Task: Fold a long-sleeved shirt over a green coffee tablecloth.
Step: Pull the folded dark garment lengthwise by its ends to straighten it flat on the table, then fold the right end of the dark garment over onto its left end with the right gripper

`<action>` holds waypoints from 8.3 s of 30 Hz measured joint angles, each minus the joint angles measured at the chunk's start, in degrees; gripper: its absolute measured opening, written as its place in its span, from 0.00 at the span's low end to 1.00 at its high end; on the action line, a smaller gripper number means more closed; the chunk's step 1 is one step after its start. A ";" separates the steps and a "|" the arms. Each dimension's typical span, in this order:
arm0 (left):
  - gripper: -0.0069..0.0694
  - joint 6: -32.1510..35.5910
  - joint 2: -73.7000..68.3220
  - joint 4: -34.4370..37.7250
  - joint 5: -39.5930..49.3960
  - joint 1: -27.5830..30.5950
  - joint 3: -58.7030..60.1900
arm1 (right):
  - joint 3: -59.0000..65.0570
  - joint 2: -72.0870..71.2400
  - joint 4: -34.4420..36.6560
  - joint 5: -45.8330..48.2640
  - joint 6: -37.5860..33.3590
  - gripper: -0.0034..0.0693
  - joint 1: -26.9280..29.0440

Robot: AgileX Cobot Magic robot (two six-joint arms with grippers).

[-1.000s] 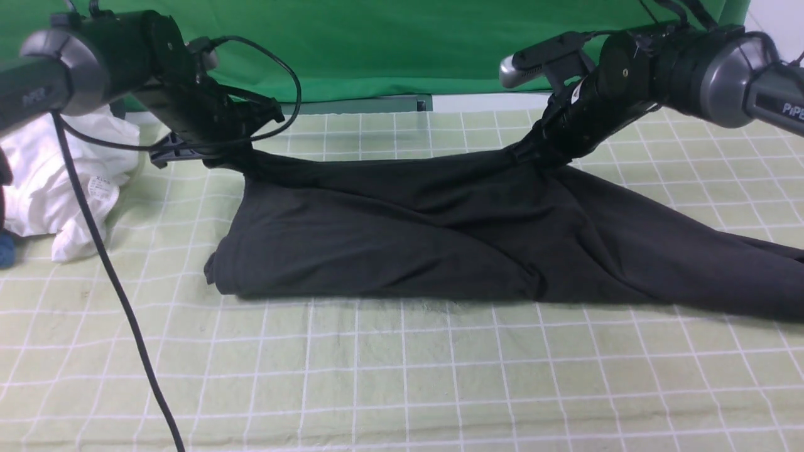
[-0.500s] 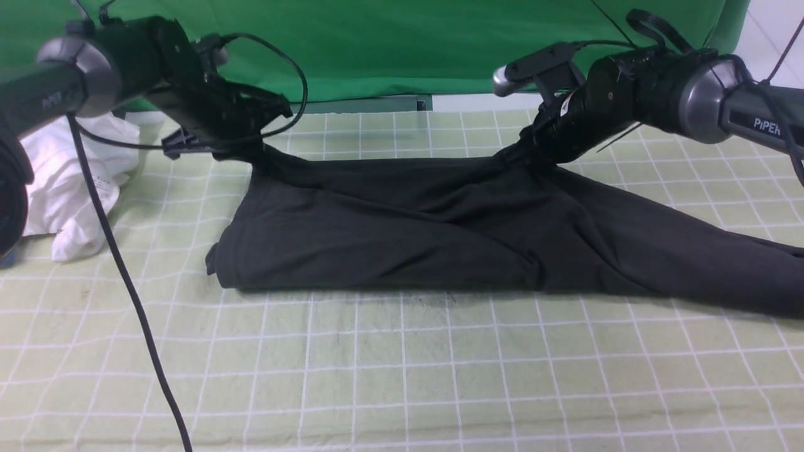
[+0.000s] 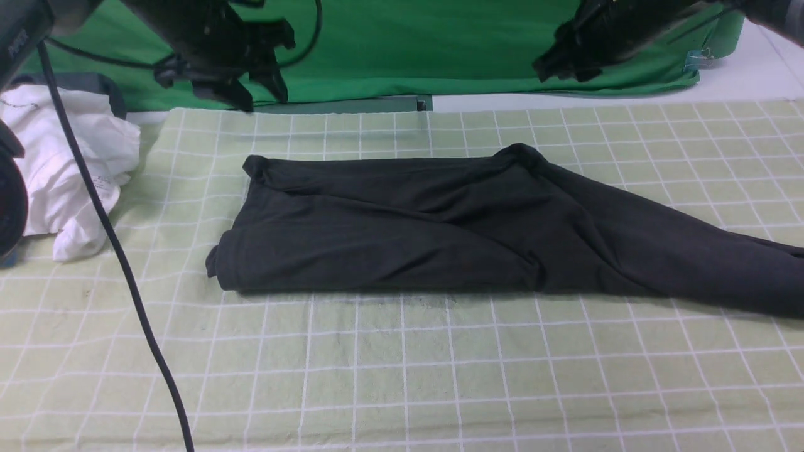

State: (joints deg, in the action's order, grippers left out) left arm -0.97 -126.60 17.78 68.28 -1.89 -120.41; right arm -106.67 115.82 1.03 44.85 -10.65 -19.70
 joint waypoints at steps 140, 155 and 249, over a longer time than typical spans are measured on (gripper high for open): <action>0.11 7.32 4.18 1.69 1.84 -3.40 1.72 | 10.74 -1.02 19.32 23.81 -7.40 0.13 30.63; 0.11 6.02 4.18 2.93 1.79 -3.40 1.72 | 8.05 12.54 26.75 -1.59 -11.10 0.05 11.16; 0.11 7.67 9.22 3.55 -6.25 -17.73 36.89 | 4.81 -19.02 15.59 24.74 -1.71 0.08 35.23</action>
State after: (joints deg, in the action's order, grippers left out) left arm 6.71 -117.38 21.33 62.03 -19.63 -83.52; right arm -101.85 96.80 16.62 69.59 -12.36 15.53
